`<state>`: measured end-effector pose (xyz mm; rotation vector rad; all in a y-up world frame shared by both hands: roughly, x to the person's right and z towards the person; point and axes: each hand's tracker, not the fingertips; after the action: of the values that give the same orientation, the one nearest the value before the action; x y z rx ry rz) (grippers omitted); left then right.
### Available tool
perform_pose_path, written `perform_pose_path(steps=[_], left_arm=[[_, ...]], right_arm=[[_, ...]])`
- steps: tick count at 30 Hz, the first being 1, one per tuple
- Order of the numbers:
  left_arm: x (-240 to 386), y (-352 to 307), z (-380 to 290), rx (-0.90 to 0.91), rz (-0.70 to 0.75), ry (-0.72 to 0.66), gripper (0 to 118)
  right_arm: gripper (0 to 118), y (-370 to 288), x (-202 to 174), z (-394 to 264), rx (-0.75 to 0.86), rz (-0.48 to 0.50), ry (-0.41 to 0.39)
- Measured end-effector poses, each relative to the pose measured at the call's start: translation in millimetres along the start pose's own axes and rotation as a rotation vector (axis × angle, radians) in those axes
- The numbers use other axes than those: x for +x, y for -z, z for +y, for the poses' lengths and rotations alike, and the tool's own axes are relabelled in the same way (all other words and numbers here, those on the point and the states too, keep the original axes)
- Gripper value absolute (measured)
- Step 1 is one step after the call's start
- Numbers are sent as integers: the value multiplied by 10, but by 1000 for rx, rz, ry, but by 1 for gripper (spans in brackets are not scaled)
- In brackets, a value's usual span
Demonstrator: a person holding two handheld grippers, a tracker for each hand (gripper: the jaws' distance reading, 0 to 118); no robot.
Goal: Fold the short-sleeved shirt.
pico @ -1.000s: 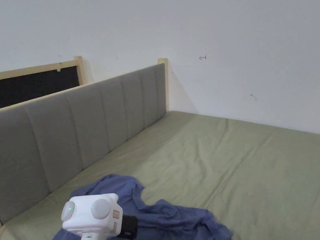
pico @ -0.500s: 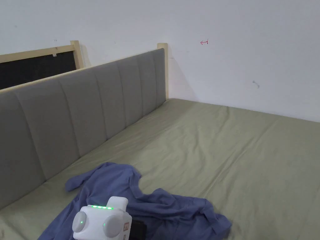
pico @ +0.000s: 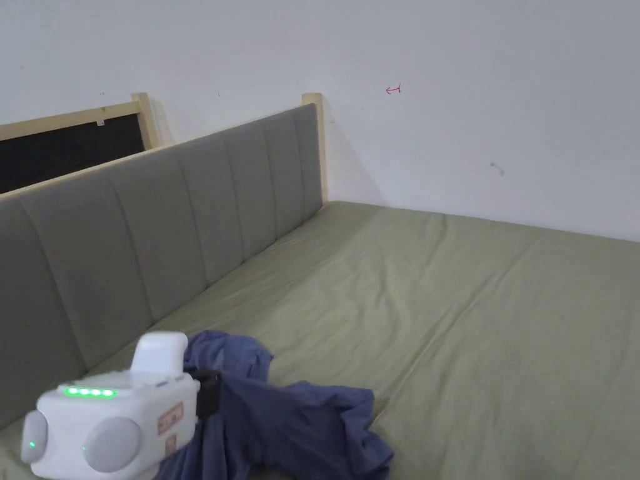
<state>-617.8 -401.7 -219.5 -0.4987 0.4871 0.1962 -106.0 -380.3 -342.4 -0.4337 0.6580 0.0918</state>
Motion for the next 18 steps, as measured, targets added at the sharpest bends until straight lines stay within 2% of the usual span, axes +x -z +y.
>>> perform_pose_path(steps=[2, 7, 14, 18], left_arm=[[123, -248, 286, 59, -1, 42, 2], [799, -1020, 1059, 257, -172, 122, 2], [2178, -1681, 1667, 369, -501, 264, 2], [2859, -1748, 1718, 330, -675, 295, 2]], right_arm=[[0, -71, 59, 35, 24, -14, 39], [0, -378, 253, 218, 119, -19, 145], [0, -920, 583, 544, 280, -98, 174], [0, -1195, 832, 543, 325, -156, 202]])
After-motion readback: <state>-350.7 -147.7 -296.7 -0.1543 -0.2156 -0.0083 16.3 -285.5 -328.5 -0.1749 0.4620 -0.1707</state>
